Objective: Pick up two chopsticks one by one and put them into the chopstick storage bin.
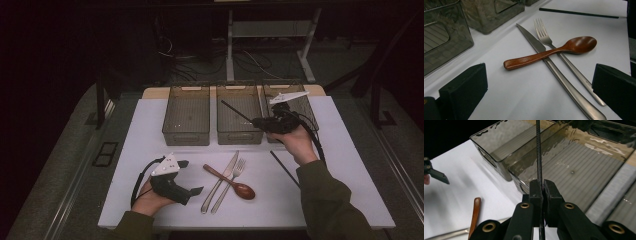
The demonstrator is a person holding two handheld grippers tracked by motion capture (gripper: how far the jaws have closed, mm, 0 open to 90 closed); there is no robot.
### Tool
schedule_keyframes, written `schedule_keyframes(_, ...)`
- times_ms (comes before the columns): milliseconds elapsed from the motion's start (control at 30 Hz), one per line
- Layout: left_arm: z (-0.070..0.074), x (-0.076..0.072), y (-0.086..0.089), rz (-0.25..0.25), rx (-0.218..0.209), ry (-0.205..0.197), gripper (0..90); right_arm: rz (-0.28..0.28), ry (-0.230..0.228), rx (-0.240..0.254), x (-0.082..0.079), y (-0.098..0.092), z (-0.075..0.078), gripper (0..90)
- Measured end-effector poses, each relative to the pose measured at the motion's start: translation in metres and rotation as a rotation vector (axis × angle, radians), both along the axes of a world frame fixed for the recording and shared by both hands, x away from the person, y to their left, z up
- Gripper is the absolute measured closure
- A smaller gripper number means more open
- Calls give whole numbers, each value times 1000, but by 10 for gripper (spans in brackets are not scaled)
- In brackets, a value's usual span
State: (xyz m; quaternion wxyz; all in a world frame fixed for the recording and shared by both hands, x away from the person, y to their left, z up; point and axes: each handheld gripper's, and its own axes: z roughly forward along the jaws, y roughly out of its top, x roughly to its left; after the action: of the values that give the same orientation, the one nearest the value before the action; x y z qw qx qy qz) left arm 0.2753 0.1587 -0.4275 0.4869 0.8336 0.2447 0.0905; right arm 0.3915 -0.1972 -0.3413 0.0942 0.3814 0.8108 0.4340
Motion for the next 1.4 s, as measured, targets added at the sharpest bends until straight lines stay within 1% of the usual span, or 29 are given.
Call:
schedule_keyframes(533, 1, 0, 0, -2, -4, -1, 0, 17, 37, -20, 30, 57, -8, 862)
schedule_keyframes(567, 1, 0, 0, -3, -3, -1, 0, 18, 44, -19, 32, 60, -8, 861)
schedule_keyframes(633, 1, 0, 0, -9, 12, -8, 0, 20, 44, -20, 35, 68, -9, 861)
schedule_keyframes(667, 1, 0, -1, -8, 6, -8, 0, 28, 37, -26, 38, 71, -9, 862)
schedule_keyframes(700, 1, 0, -1, -10, 7, -8, 0, 27, 44, -27, 39, 75, -9, 861)
schedule_keyframes(933, 1, 0, -1, -14, 7, -6, 0, 27, 50, -39, 51, 102, -11, 861)
schedule_keyframes(1100, 1, -1, -2, -11, -7, -3, 0, 29, 61, -50, 58, 120, -14, 862)
schedule_keyframes(1167, 1, 0, -2, -15, -1, -5, 0, 28, 60, -57, 61, 127, -15, 861)
schedule_keyframes(1400, 1, -1, -2, -16, -6, -3, 0, 22, 75, -65, 71, 149, -18, 861)
